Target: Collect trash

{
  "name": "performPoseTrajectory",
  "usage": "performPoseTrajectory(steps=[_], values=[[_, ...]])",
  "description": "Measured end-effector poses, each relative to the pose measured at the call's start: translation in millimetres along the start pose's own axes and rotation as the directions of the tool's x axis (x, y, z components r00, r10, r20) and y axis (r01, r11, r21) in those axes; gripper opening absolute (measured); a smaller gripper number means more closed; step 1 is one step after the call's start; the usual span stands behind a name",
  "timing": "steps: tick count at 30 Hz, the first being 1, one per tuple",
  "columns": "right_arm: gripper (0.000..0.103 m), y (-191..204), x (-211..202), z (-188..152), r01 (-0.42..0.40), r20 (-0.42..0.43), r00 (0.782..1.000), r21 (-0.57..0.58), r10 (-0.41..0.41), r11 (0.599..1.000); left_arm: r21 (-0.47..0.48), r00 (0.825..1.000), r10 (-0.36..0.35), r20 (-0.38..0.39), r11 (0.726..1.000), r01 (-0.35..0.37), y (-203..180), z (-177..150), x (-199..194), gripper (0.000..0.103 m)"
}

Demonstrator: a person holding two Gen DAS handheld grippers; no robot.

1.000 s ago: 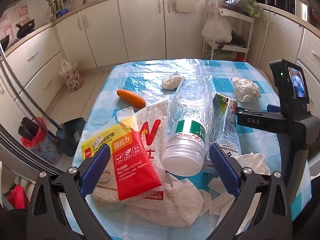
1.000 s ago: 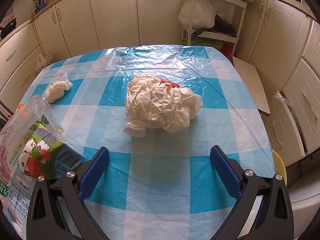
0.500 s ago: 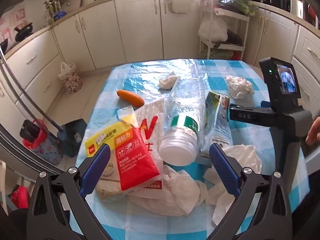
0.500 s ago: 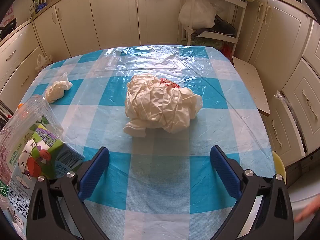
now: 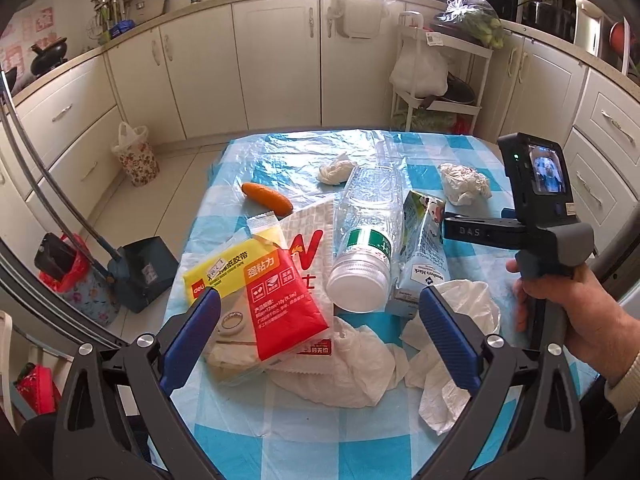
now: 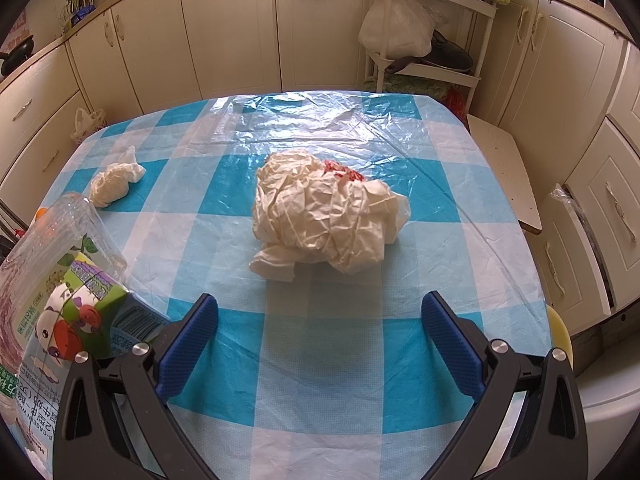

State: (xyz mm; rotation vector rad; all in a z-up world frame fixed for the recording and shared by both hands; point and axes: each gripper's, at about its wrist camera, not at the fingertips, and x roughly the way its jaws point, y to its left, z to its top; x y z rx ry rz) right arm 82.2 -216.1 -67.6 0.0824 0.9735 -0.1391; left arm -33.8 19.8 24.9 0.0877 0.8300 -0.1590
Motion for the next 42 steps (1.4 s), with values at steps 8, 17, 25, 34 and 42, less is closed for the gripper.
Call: performPoseTrajectory(steps=[8, 17, 25, 34, 42], values=[[0.097, -29, -51, -13, 0.082, 0.031, 0.996, -0.057, -0.080, 0.995, -0.034, 0.998, 0.027, 0.054, 0.999, -0.025, 12, -1, -21, 0.096], [0.097, -48, -158, -72, 0.119, 0.258, 0.960, -0.028, -0.108, 0.993, -0.035, 0.993, 0.033, 0.111, 0.999, -0.030, 6, -15, -58, 0.096], [0.097, -54, -186, -94, 0.084, 0.352, 0.933, -0.004, -0.077, 0.996, 0.014, 0.987, 0.036, 0.158, 0.999, -0.038, -11, -41, -73, 0.096], [0.097, -59, -194, -102, 0.046, 0.399, 0.916, 0.024, -0.052, 0.999, 0.012, 0.982, 0.045, 0.185, 0.999, -0.048, -12, -45, -73, 0.096], [0.097, -53, -198, -106, 0.062, 0.424, 0.904, 0.004, -0.058, 0.998, 0.007, 0.981, 0.045, 0.190, 0.999, -0.048, -11, -47, -74, 0.096]])
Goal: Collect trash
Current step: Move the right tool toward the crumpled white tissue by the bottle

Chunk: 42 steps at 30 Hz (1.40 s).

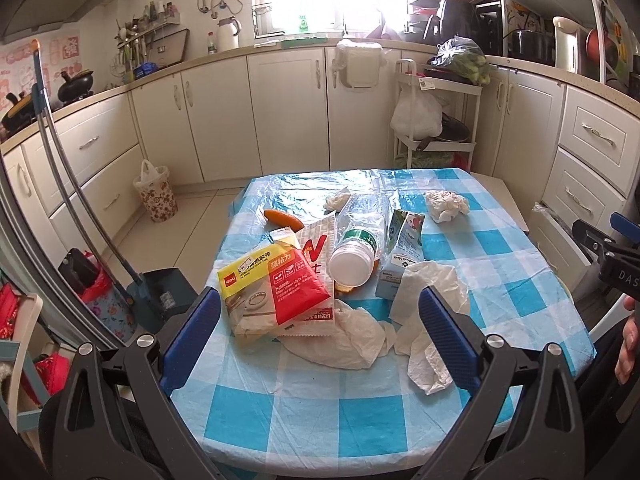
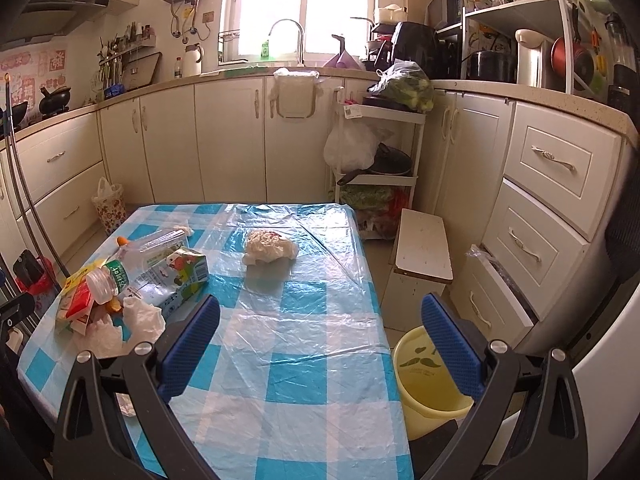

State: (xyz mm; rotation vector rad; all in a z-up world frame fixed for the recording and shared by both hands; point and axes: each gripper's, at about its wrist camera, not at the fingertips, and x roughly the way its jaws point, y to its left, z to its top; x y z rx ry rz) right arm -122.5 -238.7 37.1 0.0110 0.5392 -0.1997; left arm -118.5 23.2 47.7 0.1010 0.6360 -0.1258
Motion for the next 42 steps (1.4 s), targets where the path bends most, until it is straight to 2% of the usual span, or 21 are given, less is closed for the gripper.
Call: performPoseTrajectory(steps=[24, 32, 42], values=[[0.097, 5, -5, 4, -0.003, 0.015, 1.000, -0.009, 0.003, 1.000, 0.000, 1.000, 0.001, 0.000, 1.000, -0.001, 0, 0, 0, 0.096], [0.097, 7, -5, 4, -0.006, 0.018, 1.000, -0.027, 0.006, 1.000, -0.002, 0.999, -0.030, -0.015, 1.000, 0.030, -3, -4, 4, 0.096], [0.097, 10, -3, 4, -0.011, 0.014, 1.000, -0.032, 0.011, 0.999, -0.028, 0.999, -0.030, -0.024, 0.999, 0.029, 0, -4, 9, 0.096]])
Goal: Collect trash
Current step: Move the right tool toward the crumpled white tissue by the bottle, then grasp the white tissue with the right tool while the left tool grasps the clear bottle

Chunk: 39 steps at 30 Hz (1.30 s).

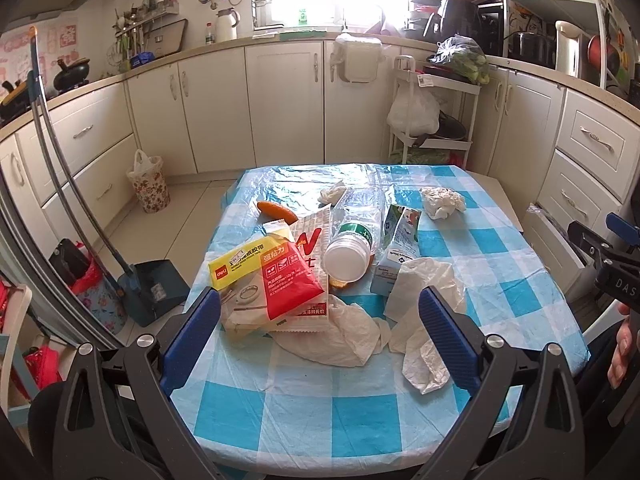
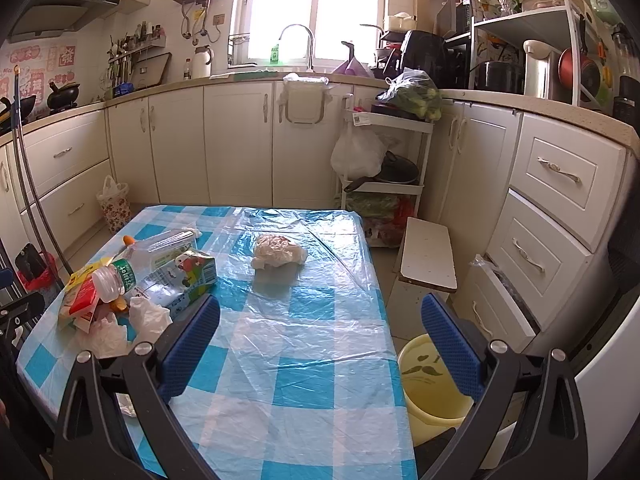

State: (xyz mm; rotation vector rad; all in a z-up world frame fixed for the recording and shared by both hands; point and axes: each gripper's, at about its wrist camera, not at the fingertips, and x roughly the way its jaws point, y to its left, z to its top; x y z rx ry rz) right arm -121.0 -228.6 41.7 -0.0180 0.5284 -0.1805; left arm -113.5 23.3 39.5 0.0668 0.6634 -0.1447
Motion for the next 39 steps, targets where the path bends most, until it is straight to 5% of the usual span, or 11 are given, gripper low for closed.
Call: performPoseTrajectory(steps=[11, 16, 22, 30, 39], values=[[0.097, 7, 3, -1, -0.033, -0.007, 0.999, -0.019, 0.033, 0.999, 0.010, 1.000, 0.002, -0.006, 1.000, -0.002, 2, 2, 2, 0.096], [0.097, 12, 9, -2, -0.110, -0.037, 0.993, -0.021, 0.109, 0.994, -0.011, 0.998, 0.043, -0.039, 0.999, -0.044, 11, 5, 11, 0.096], [0.095, 30, 25, -8, -0.250, -0.126, 0.961, -0.031, 0.245, 0.968, -0.052, 0.994, 0.054, -0.095, 0.997, -0.059, 29, 5, 24, 0.096], [0.070, 67, 62, -20, -0.432, -0.311, 0.857, 0.003, 0.411, 0.902, -0.053, 0.991, 0.016, -0.129, 0.998, -0.022, 35, 13, 36, 0.096], [0.039, 82, 96, -34, -0.526, -0.417, 0.729, 0.167, 0.543, 0.834, -0.010, 0.991, -0.047, -0.129, 0.999, 0.046, 19, 58, 65, 0.096]])
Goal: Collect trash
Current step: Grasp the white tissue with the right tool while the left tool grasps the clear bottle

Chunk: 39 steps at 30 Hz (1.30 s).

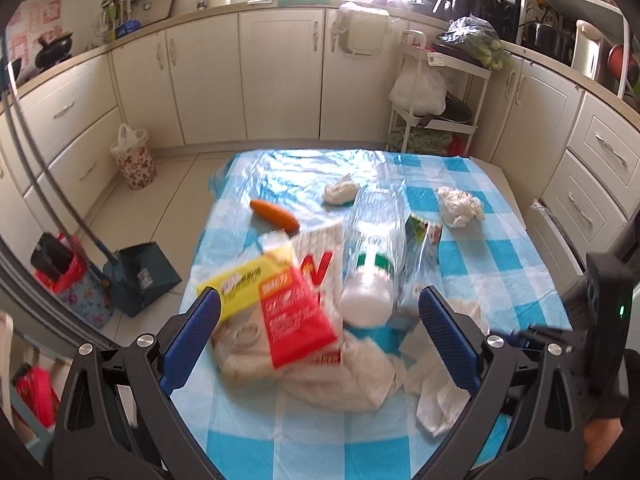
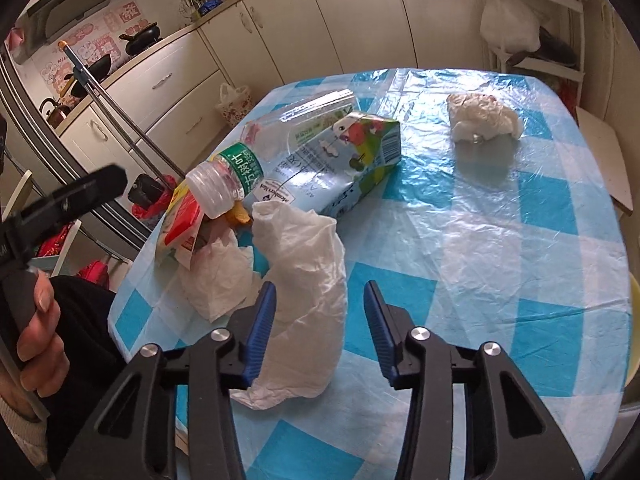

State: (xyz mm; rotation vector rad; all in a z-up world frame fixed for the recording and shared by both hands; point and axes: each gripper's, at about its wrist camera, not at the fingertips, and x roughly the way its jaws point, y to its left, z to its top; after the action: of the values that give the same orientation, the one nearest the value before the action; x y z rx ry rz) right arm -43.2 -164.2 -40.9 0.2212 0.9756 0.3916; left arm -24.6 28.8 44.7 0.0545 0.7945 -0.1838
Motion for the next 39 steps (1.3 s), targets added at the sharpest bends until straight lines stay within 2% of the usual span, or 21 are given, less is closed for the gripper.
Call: performPoseTrajectory(steps=[4, 7, 15, 18, 19, 20, 23, 27, 33, 39], values=[[0.015, -1, 4, -1, -0.053, -0.019, 0.998, 0.016, 0.053, 0.998, 0.062, 1.000, 0.004, -0.012, 0.998, -0.003, -18, 28, 24, 0.096], [0.008, -1, -3, -3, -0.060, -0.005, 0.998, 0.011, 0.060, 0.998, 0.110, 0.999, -0.004, -0.047, 0.994, 0.009, -35, 45, 49, 0.096], [0.006, -20, -11, -6, -0.038, 0.024, 0.999, 0.034, 0.038, 0.999, 0.197, 0.984, 0.041, -0.173, 0.980, -0.006, -60, 61, 112, 0.093], [0.006, -27, -11, -5, -0.039, 0.028, 0.999, 0.056, 0.037, 0.998, 0.196, 0.974, 0.038, -0.223, 0.980, 0.007, -61, 60, 125, 0.072], [0.006, -29, -12, -6, -0.039, 0.031, 0.999, 0.062, 0.037, 0.997, 0.186, 0.970, 0.021, -0.243, 0.982, 0.025, -61, 59, 130, 0.062], [0.006, -32, -13, -6, -0.039, 0.034, 0.999, 0.067, 0.037, 0.997, 0.171, 0.964, 0.008, -0.264, 0.985, 0.039, -61, 59, 135, 0.056], [0.006, -36, -15, -4, -0.044, 0.045, 0.998, 0.081, 0.040, 0.996, 0.154, 0.963, -0.011, -0.269, 0.987, 0.054, -60, 59, 138, 0.054], [0.006, -39, -20, -4, -0.047, 0.070, 0.997, 0.096, 0.041, 0.994, 0.093, 0.967, -0.059, -0.247, 0.992, 0.085, -55, 61, 130, 0.053], [0.006, -47, -34, -3, -0.050, 0.122, 0.992, 0.125, 0.034, 0.991, -0.017, 0.978, -0.148, -0.143, 0.989, 0.148, -42, 72, 95, 0.053], [0.006, -54, -47, -1, -0.054, 0.167, 0.985, 0.142, 0.029, 0.988, -0.088, 0.977, -0.209, -0.046, 0.975, 0.204, -30, 73, 59, 0.053]])
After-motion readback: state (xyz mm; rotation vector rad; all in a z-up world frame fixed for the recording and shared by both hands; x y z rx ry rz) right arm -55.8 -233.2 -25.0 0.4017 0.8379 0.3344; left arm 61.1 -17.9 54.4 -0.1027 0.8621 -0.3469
